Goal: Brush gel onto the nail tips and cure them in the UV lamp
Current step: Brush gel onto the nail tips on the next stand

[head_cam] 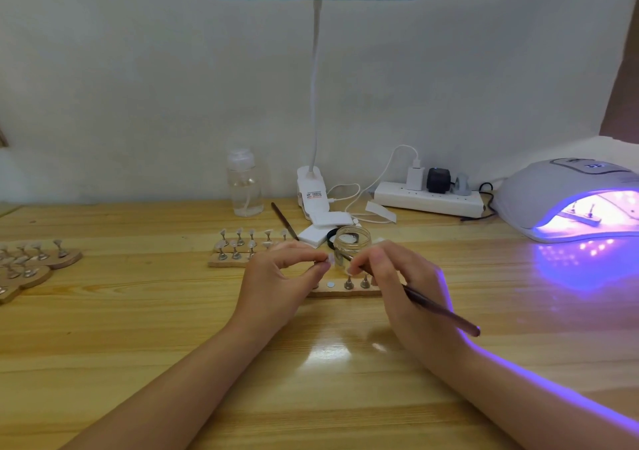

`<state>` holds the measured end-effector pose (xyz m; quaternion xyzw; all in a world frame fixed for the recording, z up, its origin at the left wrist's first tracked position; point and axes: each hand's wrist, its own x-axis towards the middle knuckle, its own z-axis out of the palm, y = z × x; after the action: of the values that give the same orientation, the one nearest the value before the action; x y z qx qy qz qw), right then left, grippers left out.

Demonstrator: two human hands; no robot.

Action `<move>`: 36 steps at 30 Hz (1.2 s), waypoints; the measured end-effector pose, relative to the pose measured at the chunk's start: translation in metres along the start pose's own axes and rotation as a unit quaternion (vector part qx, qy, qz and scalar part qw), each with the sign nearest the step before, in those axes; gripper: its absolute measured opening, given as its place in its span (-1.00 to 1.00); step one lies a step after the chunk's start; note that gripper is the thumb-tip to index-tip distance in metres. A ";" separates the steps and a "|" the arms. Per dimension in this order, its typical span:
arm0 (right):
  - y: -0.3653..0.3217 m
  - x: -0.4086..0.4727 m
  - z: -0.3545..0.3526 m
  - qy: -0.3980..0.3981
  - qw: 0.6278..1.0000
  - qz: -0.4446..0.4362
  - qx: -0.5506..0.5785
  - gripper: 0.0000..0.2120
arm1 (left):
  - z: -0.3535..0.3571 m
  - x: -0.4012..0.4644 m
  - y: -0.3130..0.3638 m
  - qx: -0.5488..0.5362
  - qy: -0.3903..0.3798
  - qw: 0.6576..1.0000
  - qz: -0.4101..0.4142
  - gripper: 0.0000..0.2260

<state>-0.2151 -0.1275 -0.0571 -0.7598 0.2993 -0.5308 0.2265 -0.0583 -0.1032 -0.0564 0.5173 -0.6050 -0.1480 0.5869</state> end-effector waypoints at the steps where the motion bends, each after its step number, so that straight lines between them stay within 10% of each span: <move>1: 0.000 0.000 0.000 -0.012 1.000 0.011 0.010 -0.63 | 0.000 0.000 0.001 -0.011 -0.003 1.000 0.001 -0.76; 36: 0.001 -0.002 0.001 -0.001 1.000 -0.005 0.004 -0.61 | -0.001 0.000 0.001 0.045 0.006 0.999 -0.012 -0.84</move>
<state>-0.2150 -0.1271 -0.0592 -0.7610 0.2935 -0.5323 0.2268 -0.0576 -0.1030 -0.0555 0.5514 -0.6013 -0.1246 0.5647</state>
